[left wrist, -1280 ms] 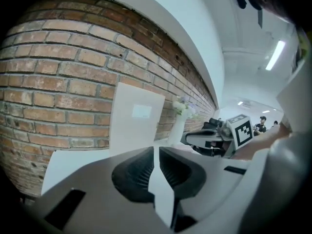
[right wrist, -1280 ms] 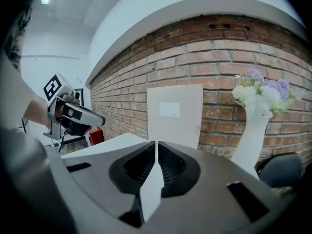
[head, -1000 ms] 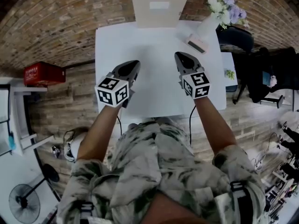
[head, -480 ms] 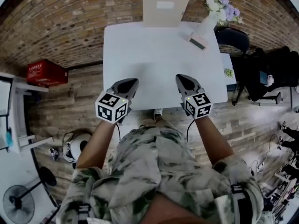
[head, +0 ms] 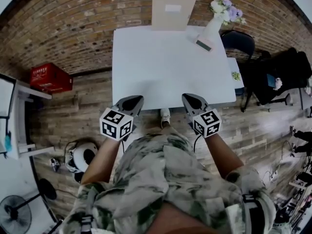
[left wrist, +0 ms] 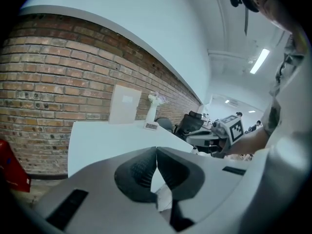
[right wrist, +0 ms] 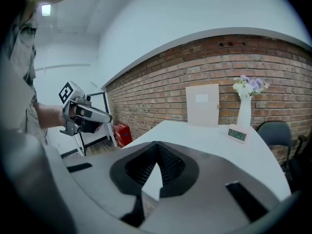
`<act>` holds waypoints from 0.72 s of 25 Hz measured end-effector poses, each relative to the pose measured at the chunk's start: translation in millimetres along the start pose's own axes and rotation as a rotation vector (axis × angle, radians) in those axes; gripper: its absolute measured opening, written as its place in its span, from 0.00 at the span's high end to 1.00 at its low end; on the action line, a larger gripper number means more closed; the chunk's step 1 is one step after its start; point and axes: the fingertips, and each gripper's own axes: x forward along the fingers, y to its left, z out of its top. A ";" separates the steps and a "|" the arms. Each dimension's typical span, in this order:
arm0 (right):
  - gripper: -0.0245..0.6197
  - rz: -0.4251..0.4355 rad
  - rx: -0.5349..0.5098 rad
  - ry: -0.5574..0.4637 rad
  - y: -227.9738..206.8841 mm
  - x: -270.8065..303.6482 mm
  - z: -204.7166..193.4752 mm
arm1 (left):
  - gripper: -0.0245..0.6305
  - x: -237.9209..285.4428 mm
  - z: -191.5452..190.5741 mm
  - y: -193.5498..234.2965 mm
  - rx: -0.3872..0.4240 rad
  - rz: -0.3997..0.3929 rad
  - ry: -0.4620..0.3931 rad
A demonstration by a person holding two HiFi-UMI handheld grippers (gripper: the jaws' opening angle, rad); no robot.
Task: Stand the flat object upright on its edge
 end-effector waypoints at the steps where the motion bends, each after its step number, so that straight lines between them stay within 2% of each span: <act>1: 0.93 0.002 0.000 0.002 6.4 -5.9 -2.1 | 0.92 -6.2 -4.0 -2.5 -0.004 0.003 0.001; 5: 0.93 0.007 0.011 0.010 25.4 -24.9 -10.5 | 0.92 -25.3 -14.1 -12.5 -0.024 0.010 -0.005; 18: 0.93 0.015 -0.003 0.001 68.5 -55.4 -29.1 | 0.92 -51.8 -44.8 -45.4 -0.016 -0.032 0.007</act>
